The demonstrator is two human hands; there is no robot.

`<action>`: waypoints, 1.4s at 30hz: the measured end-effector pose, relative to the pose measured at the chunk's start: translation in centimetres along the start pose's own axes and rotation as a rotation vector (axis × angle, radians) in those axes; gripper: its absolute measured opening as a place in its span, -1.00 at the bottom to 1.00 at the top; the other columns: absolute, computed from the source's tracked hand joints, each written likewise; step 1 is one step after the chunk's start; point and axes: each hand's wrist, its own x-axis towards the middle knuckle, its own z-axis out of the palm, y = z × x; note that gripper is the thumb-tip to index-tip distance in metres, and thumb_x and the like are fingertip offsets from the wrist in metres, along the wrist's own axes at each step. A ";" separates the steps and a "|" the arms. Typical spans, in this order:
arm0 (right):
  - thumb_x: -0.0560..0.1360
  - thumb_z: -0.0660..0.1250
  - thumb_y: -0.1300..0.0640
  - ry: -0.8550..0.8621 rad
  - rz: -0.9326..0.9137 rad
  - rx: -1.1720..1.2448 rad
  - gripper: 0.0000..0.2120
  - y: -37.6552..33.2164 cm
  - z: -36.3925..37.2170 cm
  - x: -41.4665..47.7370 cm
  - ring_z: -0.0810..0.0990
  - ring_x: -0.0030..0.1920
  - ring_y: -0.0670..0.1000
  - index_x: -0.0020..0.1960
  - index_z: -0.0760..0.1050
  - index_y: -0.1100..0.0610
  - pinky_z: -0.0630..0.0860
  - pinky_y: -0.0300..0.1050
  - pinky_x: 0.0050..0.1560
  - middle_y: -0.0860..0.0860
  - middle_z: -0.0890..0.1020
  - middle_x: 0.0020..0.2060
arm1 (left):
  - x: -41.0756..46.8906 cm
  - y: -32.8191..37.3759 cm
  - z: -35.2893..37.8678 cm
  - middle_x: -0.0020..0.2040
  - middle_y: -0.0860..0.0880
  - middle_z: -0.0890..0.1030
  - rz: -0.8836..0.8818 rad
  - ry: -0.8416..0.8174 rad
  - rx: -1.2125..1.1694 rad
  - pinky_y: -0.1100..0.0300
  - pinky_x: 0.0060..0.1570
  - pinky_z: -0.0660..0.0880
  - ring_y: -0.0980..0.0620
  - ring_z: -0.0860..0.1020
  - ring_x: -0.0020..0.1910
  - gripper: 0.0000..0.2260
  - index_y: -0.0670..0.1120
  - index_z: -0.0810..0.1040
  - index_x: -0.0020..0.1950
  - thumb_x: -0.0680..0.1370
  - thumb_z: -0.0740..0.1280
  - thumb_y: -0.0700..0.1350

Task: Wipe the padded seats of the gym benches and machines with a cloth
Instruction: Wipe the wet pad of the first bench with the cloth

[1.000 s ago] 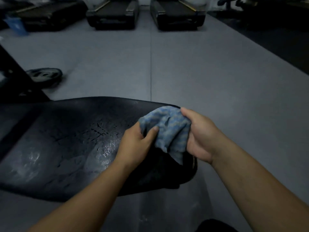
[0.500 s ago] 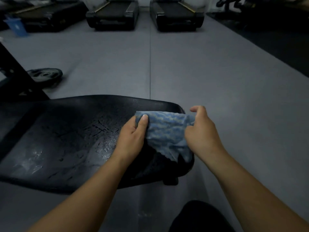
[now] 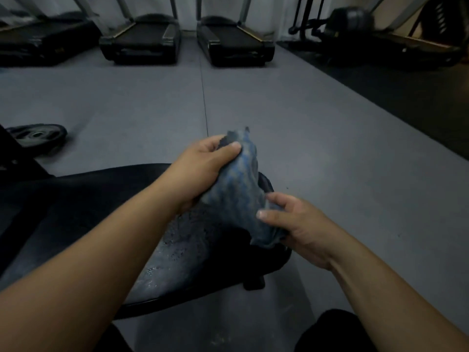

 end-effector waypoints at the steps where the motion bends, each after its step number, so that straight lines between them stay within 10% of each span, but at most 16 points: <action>1: 0.34 0.51 0.27 -0.038 0.001 -0.017 -0.59 0.1 0.5 -0.3 0.65 -0.02 0.15 0.14 0.51 0.33 0.62 -0.02 -0.02 0.23 0.67 0.03 | -0.1 0.1 -0.1 -0.09 -0.17 0.70 -0.030 -0.030 -0.007 0.07 -0.11 0.63 -0.10 0.68 -0.13 -0.84 -0.14 0.61 0.08 0.64 0.29 -0.09; 7: 0.34 0.46 0.27 -0.114 -0.139 0.058 -0.63 -2.6 2.3 -1.9 0.61 0.00 0.16 0.11 0.45 0.24 0.60 -0.03 -0.02 0.23 0.62 -0.01 | -0.1 -2.0 -0.5 -0.04 -0.24 0.68 -0.290 -0.089 -0.041 0.02 -0.06 0.60 -0.12 0.65 -0.13 -0.79 -0.21 0.61 0.07 0.59 0.36 -0.08; 10: 0.36 0.44 0.27 -0.050 -0.215 0.063 -0.79 -4.3 3.0 -2.0 0.62 -0.13 0.09 -0.06 0.47 0.17 0.61 -0.11 -0.15 0.18 0.63 -0.14 | -0.1 -3.8 0.0 -0.05 -0.08 0.71 -0.077 0.143 0.427 0.01 0.11 0.59 0.00 0.66 -0.06 -0.79 -0.09 0.64 0.03 0.51 0.41 0.02; 12: 0.38 0.51 0.27 -0.019 -0.230 0.054 -0.72 -5.4 3.3 -2.0 0.64 -0.14 0.07 -0.01 0.46 0.18 0.63 -0.10 -0.16 0.17 0.65 -0.13 | -1.3 -3.6 0.5 -0.06 0.01 0.69 0.086 0.240 0.333 0.02 0.12 0.56 0.02 0.65 0.01 -0.74 -0.04 0.64 0.04 0.58 0.32 0.12; 16: 0.49 0.40 0.33 0.092 -0.132 0.005 -0.72 -6.3 3.1 -1.7 0.67 -0.10 0.09 0.15 0.42 0.21 0.63 -0.04 -0.08 0.16 0.68 -0.05 | -3.6 -4.7 2.5 0.22 -0.03 0.65 0.058 -0.183 0.103 -0.10 0.27 0.50 -0.02 0.59 0.24 -0.53 -0.02 0.51 0.35 0.51 0.40 0.16; 22: 0.54 0.36 0.33 0.079 -0.102 0.058 -0.75 -6.3 2.0 -1.4 0.66 -0.13 0.09 0.18 0.46 0.15 0.64 -0.06 -0.21 0.14 0.67 -0.09 | -4.6 -5.3 3.3 0.23 -0.10 0.63 -0.045 -0.298 -0.094 0.01 0.19 0.56 -0.09 0.61 0.22 -0.49 -0.01 0.45 0.39 0.47 0.50 -0.09; 30: 0.52 0.34 0.15 0.641 -0.338 -1.151 -0.76 -3.3 -1.7 -0.2 0.54 -0.07 0.00 0.18 0.48 -0.01 0.49 -0.08 -0.04 -0.01 0.51 0.05 | -3.8 -6.1 3.3 0.05 -0.22 0.66 -0.169 -0.103 -0.173 0.03 0.09 0.54 -0.09 0.62 0.01 -0.68 -0.24 0.56 0.20 0.50 0.46 -0.13; 33: 0.58 0.25 -0.01 0.567 -0.412 -0.996 -0.90 -1.8 0.3 -0.8 0.56 -0.09 -0.05 0.04 0.51 -0.04 0.50 -0.08 -0.06 -0.06 0.58 -0.07 | -3.4 -6.0 4.0 0.05 -0.20 0.67 -0.165 -0.086 -0.074 -0.02 0.10 0.57 -0.13 0.65 0.04 -0.71 -0.16 0.53 0.23 0.51 0.41 -0.24; 37: 0.54 0.20 -0.33 0.336 -0.013 -0.481 -0.59 -0.1 1.5 1.0 0.69 -0.07 0.06 0.07 0.55 -0.02 0.64 0.02 -0.02 -0.01 0.70 -0.09 | -3.4 -6.0 4.7 0.03 -0.16 0.66 -0.113 -0.251 0.133 -0.08 -0.05 0.56 -0.12 0.65 -0.04 -0.49 0.01 0.50 0.31 0.39 0.29 -0.32; 42: 0.66 0.19 0.09 0.439 0.011 -0.024 -0.75 1.9 0.0 3.0 0.69 -0.15 0.17 0.05 0.63 0.15 0.61 0.05 -0.05 0.21 0.70 -0.19 | -3.7 -6.2 4.0 0.16 -0.06 0.67 -0.277 -0.333 0.024 0.03 0.05 0.54 -0.04 0.63 0.09 -0.48 -0.05 0.51 0.35 0.39 0.26 -0.30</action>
